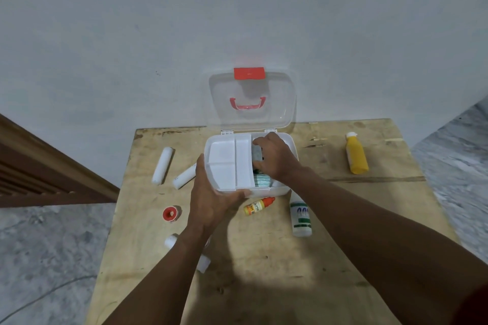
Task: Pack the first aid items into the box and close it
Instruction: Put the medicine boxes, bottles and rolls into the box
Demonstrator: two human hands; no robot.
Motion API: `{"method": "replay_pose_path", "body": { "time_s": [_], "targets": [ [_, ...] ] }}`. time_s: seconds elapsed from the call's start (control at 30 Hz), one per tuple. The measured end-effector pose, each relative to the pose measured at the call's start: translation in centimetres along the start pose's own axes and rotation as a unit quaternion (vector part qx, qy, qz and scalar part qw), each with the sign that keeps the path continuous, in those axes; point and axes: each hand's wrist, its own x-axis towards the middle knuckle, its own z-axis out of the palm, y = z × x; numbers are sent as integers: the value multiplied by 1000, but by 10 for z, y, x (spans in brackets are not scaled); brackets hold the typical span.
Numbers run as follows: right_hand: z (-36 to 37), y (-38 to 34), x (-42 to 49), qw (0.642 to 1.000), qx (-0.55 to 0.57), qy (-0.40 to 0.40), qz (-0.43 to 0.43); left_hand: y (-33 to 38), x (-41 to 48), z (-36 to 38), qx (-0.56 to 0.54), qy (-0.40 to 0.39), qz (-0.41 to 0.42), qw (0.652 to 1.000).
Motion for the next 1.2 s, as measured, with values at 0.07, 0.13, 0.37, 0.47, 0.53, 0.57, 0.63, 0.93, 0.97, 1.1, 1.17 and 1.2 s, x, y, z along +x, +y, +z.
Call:
{"method": "replay_pose_path", "body": {
  "time_s": [0.07, 0.13, 0.37, 0.47, 0.53, 0.57, 0.63, 0.93, 0.97, 1.1, 1.17, 1.2],
  "targets": [
    [-2, -1, 0, 1000, 2, -2, 2, -1, -1, -1, 0, 0, 0, 1000],
    [-5, -4, -2, 1000, -1, 0, 7, -4, -1, -2, -3, -1, 0, 1000],
    [-22, -4, -21, 999, -25, 25, 33, -4, 0, -2, 4, -9, 12, 1000],
    [-47, -8, -35, 996, -22, 69, 54, 1, -2, -3, 2, -6, 13, 1000],
    [-68, -7, -44, 991, -31, 102, 79, 4, -4, -4, 4, -12, 18, 1000],
    [-79, -5, -48, 989, -38, 100, 105, 4, -4, -4, 5, -17, 24, 1000],
    [-98, 3, -55, 981, -48, 78, 171, 4, -4, -5, 3, -25, 27, 999],
    [-129, 84, -66, 943, -67, 72, 318, 5, -2, -1, 17, -37, 4, 999],
    [-129, 93, -64, 942, -67, 66, 323, 7, -1, 1, 21, -35, 2, 999],
    [-129, 126, -53, 938, -57, 37, 339, 8, 1, 4, 31, -29, -14, 999],
    [-129, 138, -44, 938, -51, 17, 341, 2, 3, 3, 45, -35, -19, 998],
    [-128, 143, -40, 938, -46, 7, 342, 0, 3, 3, 52, -34, -25, 998]
  ]
}}
